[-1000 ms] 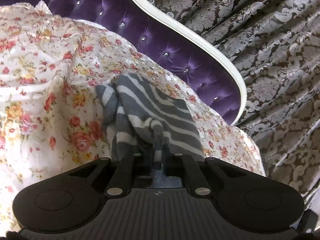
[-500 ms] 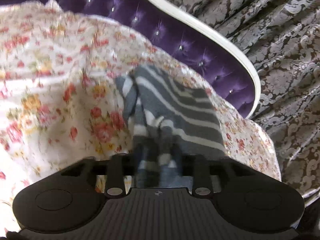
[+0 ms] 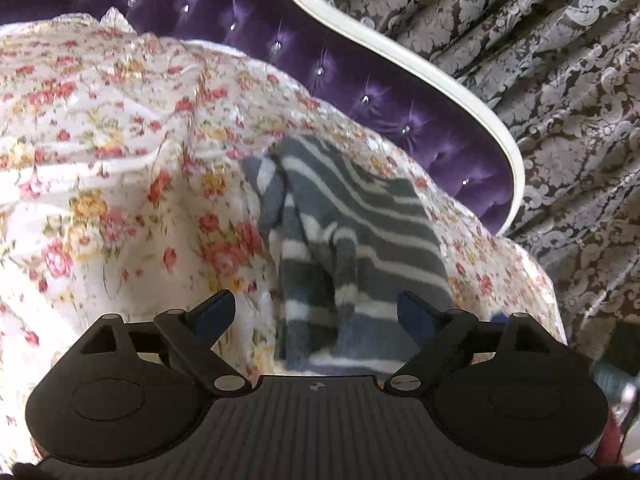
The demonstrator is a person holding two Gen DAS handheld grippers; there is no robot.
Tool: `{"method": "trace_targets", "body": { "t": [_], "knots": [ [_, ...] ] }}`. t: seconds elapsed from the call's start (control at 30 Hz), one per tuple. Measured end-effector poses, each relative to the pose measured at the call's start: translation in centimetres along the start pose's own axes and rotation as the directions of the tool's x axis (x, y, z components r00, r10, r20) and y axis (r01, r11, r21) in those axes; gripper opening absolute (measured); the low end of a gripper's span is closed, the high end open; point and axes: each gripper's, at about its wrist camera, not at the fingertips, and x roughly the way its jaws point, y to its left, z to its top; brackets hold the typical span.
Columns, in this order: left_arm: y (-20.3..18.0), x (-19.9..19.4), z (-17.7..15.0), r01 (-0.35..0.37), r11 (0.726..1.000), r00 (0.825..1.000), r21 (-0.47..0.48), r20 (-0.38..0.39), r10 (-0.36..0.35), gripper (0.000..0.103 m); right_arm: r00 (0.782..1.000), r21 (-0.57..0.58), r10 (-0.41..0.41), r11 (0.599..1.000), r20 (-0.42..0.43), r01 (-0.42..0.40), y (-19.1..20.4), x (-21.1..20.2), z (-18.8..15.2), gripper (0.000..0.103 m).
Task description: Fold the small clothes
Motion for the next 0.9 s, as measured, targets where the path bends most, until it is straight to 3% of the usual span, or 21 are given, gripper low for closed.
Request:
{"method": "trace_targets", "body": {
  "t": [0.1, 0.43, 0.9],
  "knots": [
    [0.1, 0.5, -0.3, 0.009, 1.000, 1.000, -0.014, -0.025, -0.009, 0.089, 1.000, 0.130, 0.029, 0.991, 0.006, -0.029, -2.5, 1.9, 1.2, 0.079],
    [-1.2, 3.2, -0.7, 0.084, 0.996, 0.992, -0.025, -0.092, -0.086, 0.089, 0.990, 0.274, 0.133, 0.955, -0.053, -0.113, -6.3, 8.7, 2.9, 0.081],
    [-1.6, 5.4, 0.3, 0.123, 0.992, 0.990, -0.040, -0.063, -0.125, 0.092, 0.981, 0.258, 0.183, 0.953, -0.064, -0.161, -6.6, 11.6, 3.7, 0.083]
  ]
}}
